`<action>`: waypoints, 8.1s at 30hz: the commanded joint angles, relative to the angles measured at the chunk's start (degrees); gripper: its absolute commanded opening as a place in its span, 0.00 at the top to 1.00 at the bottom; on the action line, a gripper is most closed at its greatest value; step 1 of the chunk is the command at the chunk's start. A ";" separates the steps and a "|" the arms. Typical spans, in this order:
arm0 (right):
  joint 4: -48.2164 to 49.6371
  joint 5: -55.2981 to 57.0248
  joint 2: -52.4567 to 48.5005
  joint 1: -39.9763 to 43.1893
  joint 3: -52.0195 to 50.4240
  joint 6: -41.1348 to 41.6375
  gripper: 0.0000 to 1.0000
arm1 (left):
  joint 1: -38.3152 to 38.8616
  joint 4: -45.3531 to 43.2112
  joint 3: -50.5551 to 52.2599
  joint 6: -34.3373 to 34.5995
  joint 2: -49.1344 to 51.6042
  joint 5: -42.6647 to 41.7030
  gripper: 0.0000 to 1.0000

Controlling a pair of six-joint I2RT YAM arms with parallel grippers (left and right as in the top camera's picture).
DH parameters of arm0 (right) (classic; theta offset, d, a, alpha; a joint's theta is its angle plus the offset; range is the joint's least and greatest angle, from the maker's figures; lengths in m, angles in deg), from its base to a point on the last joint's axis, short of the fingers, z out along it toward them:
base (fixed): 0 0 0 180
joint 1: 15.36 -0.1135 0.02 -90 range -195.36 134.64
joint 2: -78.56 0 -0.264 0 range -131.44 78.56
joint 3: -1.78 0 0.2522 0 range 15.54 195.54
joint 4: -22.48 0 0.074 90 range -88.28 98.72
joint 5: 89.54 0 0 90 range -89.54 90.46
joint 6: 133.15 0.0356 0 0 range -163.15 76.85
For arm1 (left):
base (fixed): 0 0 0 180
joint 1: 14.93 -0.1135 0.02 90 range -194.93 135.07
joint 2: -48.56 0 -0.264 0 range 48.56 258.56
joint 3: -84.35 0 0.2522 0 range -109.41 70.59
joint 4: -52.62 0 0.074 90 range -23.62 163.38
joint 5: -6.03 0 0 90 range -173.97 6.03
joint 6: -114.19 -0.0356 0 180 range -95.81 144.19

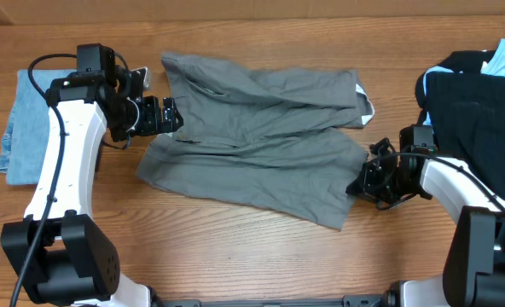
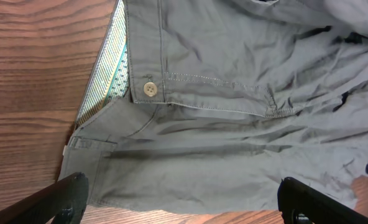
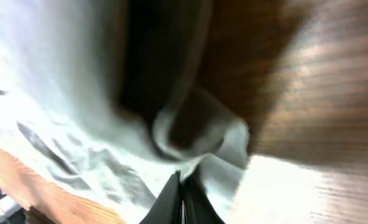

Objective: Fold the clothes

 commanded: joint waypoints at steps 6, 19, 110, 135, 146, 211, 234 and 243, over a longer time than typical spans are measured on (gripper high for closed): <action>-8.92 9.35 1.77 -0.11 5.44 0.50 0.96 | 0.20 0.07 -0.11 0.13 0.22 0.39 0.00; -25.94 12.66 3.06 -0.72 20.02 4.94 0.45 | 0.20 0.07 -0.11 0.13 0.22 0.39 0.00; -30.21 31.10 6.69 -1.38 41.20 10.14 0.00 | 3.87 -13.66 18.73 7.19 0.20 12.76 0.96; -30.21 31.10 6.69 -1.38 41.20 10.14 0.00 | 4.61 -16.33 38.40 11.34 9.29 12.81 0.96; -30.21 31.10 6.69 -1.38 41.20 10.14 0.00 | 4.61 4.26 26.03 10.60 1.68 9.29 0.96; -30.21 31.10 6.69 -1.38 41.20 10.14 0.00 | 12.04 -32.39 -16.20 2.97 15.85 16.22 0.00; -30.21 31.10 6.69 -1.38 41.20 10.14 0.00 | -4.81 16.09 -17.86 5.40 15.65 2.21 0.25; -30.21 31.10 6.69 -1.38 41.20 10.14 0.00 | -7.30 -5.20 -0.87 6.12 15.65 -7.74 0.37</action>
